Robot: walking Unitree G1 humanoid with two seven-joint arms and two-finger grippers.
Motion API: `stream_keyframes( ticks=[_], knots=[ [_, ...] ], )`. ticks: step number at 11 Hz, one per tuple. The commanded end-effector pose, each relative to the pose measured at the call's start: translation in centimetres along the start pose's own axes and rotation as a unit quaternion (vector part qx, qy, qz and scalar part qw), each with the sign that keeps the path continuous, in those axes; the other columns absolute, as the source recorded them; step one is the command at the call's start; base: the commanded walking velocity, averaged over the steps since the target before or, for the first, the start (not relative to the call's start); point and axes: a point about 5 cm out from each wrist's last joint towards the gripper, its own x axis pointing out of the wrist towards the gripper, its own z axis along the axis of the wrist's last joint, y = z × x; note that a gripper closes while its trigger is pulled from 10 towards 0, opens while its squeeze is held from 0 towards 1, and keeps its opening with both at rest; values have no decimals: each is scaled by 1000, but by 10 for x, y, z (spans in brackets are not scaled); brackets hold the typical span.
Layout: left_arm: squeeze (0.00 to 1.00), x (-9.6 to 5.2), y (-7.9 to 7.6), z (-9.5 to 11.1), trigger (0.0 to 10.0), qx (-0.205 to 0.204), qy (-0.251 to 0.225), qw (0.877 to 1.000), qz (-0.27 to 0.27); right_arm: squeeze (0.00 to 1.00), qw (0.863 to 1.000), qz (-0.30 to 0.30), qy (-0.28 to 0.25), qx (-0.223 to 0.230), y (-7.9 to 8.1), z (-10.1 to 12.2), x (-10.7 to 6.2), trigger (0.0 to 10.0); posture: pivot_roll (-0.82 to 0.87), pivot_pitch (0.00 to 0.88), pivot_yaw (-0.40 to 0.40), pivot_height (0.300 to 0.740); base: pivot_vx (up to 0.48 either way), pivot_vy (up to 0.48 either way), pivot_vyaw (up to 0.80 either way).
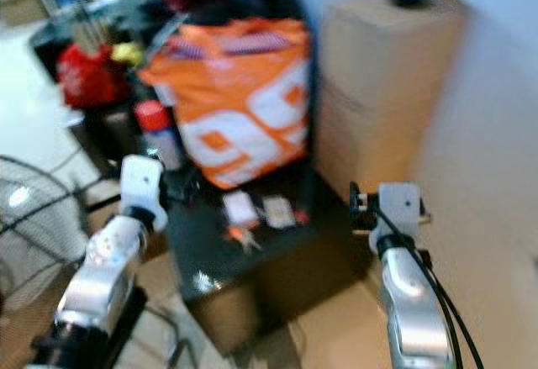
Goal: Hang keys on a hook
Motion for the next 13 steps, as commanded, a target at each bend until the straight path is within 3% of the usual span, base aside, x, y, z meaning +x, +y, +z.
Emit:
stream_keyframes(
  ticks=[1, 7, 10, 13],
  knots=[
    [0, -3, 9, -5, 10000, 10, 10, 1000, 17, 0, 1000, 20, -6, -3, 9, 2, 1, 10000, -145, 0, 86, 740, 0, 0, 0],
    [0, -6, 10, -9, 10000, 17, 9, 1000, 23, 0, 999, 36, -8, -9, 12, 3, 2, 10000, -146, 0, 71, 740, 0, -444, 788],
    [0, -9, 12, -11, 10000, 12, 9, 999, 29, 0, 998, 54, -6, 4, 18, 2, -1, 10000, -142, 0, 60, 740, 0, 0, 0],
    [0, -12, 12, -13, 10000, 8, 10, 1000, 21, 0, 999, 36, 13, 12, 13, -5, -3, 10000, -141, 0, 59, 740, 324, 0, 0]
  ],
)
